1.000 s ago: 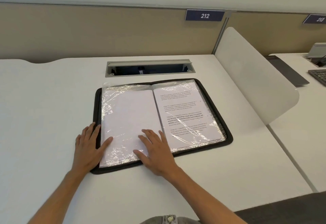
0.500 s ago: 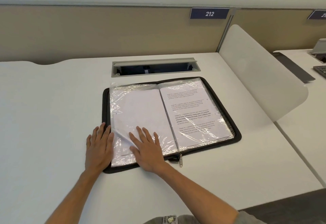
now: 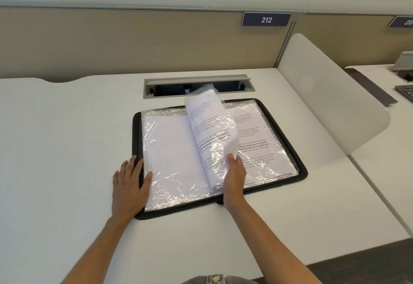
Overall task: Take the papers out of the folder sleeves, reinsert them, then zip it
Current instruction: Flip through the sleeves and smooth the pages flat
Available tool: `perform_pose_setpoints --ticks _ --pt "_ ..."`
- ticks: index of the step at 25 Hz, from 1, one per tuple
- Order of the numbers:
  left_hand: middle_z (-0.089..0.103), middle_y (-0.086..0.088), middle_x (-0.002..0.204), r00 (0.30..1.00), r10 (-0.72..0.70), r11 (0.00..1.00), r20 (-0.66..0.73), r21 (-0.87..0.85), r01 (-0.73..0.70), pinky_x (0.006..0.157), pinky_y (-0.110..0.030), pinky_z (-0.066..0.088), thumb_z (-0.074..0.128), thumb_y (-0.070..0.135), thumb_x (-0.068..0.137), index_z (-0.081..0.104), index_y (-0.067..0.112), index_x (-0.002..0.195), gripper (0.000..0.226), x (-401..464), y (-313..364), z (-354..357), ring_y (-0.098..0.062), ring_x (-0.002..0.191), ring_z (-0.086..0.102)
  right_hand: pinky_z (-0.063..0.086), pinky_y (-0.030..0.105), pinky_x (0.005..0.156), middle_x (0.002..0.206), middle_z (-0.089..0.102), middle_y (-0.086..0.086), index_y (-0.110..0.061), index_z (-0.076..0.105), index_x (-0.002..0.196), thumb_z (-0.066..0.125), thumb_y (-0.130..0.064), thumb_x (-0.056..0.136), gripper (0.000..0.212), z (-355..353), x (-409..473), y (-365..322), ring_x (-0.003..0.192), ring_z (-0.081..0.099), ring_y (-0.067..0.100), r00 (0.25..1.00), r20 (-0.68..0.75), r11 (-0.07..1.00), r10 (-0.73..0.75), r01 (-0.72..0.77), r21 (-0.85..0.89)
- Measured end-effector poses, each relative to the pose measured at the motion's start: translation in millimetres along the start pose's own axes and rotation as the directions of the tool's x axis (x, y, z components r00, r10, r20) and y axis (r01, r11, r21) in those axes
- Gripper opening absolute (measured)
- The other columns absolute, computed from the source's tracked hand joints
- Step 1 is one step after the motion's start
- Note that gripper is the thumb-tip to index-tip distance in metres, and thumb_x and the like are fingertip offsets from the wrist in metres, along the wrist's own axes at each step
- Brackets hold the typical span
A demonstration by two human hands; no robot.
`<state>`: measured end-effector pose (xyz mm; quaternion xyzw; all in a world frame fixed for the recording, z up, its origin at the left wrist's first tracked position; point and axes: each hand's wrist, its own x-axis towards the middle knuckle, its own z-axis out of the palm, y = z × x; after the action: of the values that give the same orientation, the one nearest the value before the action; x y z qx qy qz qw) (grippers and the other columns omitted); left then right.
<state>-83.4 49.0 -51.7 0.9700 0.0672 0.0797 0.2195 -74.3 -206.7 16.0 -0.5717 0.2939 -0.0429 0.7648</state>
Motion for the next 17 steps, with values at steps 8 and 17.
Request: perform_pose_setpoints --ticks 8,17 --pt "0.026 0.004 0.159 1.000 -0.021 1.000 -0.002 -0.002 0.021 0.119 -0.042 0.012 0.021 0.064 0.088 0.042 0.021 0.146 0.074 1.7 -0.8 3.0 -0.019 0.147 0.018 0.050 0.025 0.086 0.089 0.063 -0.007 -0.017 0.043 0.141 0.069 -0.028 0.090 0.059 -55.8 18.6 -48.1 0.082 0.061 0.009 0.941 -0.118 0.902 -0.318 0.262 -0.344" --pt "0.028 0.004 0.158 0.999 -0.029 0.999 -0.017 0.016 0.029 0.118 -0.043 0.013 0.023 0.064 0.088 0.042 0.022 0.145 0.073 0.3 0.1 3.9 -0.019 0.146 0.019 0.046 0.025 0.083 0.120 0.062 0.009 -0.011 0.048 0.138 0.072 -0.003 0.083 0.060 -130.3 68.4 -52.2 0.104 0.062 0.025 0.900 -0.274 0.892 -0.338 0.214 -0.399"
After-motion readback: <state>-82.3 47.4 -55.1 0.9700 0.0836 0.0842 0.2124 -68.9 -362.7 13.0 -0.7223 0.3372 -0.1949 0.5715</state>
